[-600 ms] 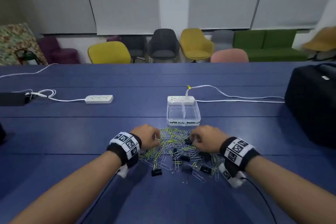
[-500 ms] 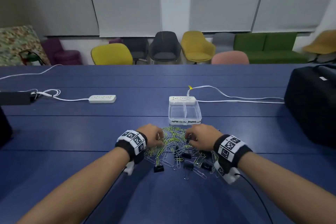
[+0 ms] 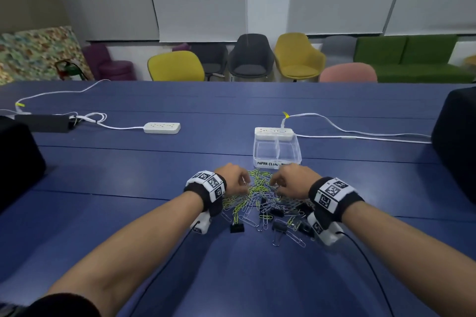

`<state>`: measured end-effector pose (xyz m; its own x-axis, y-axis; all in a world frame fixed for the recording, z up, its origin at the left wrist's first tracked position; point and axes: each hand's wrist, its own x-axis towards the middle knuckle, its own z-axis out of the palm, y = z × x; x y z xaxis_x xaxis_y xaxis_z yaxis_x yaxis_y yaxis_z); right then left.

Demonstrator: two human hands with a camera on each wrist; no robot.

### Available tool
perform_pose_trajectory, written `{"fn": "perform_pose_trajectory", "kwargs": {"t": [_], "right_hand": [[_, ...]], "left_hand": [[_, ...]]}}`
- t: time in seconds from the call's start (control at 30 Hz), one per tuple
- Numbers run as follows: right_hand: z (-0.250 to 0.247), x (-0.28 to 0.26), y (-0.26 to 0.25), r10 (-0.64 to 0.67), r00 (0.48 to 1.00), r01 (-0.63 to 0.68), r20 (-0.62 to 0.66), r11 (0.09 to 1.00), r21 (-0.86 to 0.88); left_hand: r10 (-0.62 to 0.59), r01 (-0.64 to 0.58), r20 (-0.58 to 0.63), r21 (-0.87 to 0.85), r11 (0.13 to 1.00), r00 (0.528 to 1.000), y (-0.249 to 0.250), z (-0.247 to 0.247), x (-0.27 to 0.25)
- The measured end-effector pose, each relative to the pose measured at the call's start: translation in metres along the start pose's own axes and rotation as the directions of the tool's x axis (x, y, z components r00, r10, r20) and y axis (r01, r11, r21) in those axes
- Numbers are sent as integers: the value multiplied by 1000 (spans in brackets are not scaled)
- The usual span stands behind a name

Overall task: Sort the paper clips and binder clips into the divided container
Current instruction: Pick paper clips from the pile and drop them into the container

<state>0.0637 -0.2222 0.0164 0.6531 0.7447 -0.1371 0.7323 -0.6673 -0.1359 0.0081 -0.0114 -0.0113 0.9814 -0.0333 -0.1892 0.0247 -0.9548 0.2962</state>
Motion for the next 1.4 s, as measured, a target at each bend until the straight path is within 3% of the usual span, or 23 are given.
{"fn": "perform_pose_trajectory", "kwargs": {"t": [0.1, 0.3, 0.47, 0.67, 0.93, 1.03, 1.13, 1.23, 1.4], "right_hand": [[-3, 24, -2, -41, 999, 41, -10, 999, 8], [6, 59, 5, -105, 989, 111, 100, 992, -57], [16, 72, 10, -179, 980, 182, 92, 983, -21], [13, 79, 12, -217, 969, 220, 115, 975, -17], [-17, 83, 21, -178, 984, 173, 10, 970, 169], [-26, 83, 26, -146, 989, 130, 33, 951, 282], [-30, 82, 30, -106, 992, 50, 74, 841, 539], [-30, 80, 28, -10, 992, -93, 123, 597, 797], [-21, 84, 17, 114, 948, -318, 297, 388, 865]], "left_hand": [[10, -10, 21, -18, 1000, 1000, 0, 1, 8], [43, -43, 64, 6, 999, 997, -7, 1, 17], [61, -55, 27, -182, 982, 998, -14, -8, 16], [114, -82, 84, -320, 944, 990, -23, -17, 20], [151, -84, 135, -410, 908, 979, -51, -31, 27], [172, -81, 122, -532, 843, 978, -57, -41, 31], [110, -26, 79, -690, 723, 991, -56, -50, 33], [7, 35, 50, -780, 624, 999, -52, -55, 34], [-96, 203, 179, -819, 536, 979, -55, -51, 28]]}}
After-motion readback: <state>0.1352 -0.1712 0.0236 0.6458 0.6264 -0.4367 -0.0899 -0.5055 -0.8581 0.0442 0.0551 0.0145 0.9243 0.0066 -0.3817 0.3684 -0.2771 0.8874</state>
